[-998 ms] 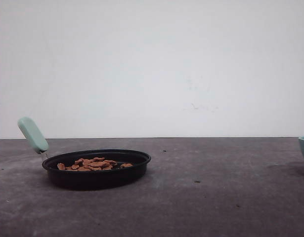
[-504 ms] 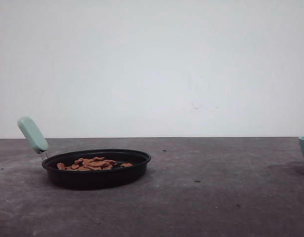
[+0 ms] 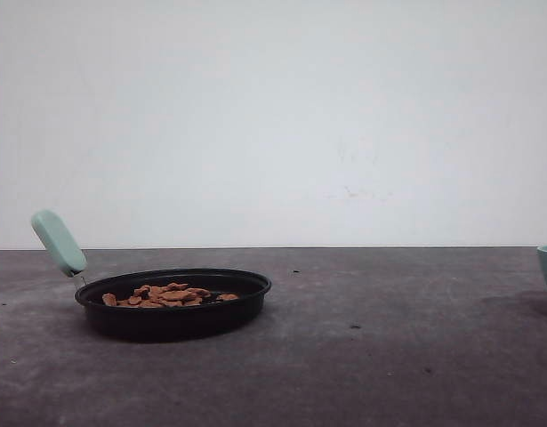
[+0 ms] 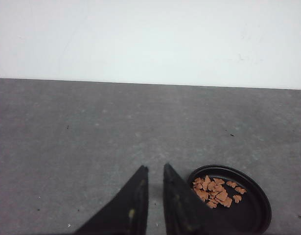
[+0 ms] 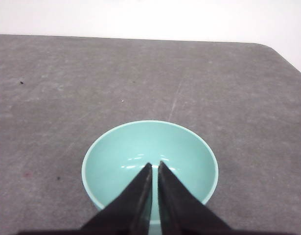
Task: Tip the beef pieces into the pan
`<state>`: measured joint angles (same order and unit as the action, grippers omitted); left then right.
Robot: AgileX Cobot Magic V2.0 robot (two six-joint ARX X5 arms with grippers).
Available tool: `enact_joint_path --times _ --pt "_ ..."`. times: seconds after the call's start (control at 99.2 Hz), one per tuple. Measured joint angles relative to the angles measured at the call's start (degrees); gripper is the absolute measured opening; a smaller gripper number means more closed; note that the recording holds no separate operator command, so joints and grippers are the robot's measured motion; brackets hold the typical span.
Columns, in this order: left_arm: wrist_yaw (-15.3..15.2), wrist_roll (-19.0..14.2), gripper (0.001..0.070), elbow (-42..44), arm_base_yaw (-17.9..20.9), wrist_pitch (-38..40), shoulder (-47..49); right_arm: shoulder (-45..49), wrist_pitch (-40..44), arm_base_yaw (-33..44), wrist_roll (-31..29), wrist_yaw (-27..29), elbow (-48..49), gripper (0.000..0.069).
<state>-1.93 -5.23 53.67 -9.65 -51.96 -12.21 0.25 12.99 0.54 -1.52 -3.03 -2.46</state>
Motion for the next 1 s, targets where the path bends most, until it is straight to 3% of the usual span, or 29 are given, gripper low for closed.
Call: enact_joint_path --times 0.161,0.262,0.353,0.514,0.615,0.998 --pt "-1.25 1.95 0.0029 -3.85 -0.07 8.50 0.39 0.00 0.00 0.00 0.00 0.00 0.00 0.0017" --pt "-1.25 5.81 0.0029 -12.52 0.15 16.68 2.08 0.00 0.02 0.00 0.00 0.00 0.00 0.0017" --pt "-1.27 7.17 0.0029 -22.03 0.15 22.40 3.76 0.00 0.02 0.00 0.00 0.00 0.00 0.0017" --pt "-1.18 5.57 0.0029 -38.01 0.17 22.38 11.54 0.00 0.02 0.00 0.00 0.02 0.00 0.0017" --pt "0.48 3.89 0.0029 -42.77 0.35 22.56 11.61 0.00 0.02 0.00 0.00 0.00 0.00 0.0017" --pt "0.04 2.91 0.0029 -47.19 0.31 25.64 11.96 0.00 -0.39 0.00 0.00 0.00 0.00 0.0017"
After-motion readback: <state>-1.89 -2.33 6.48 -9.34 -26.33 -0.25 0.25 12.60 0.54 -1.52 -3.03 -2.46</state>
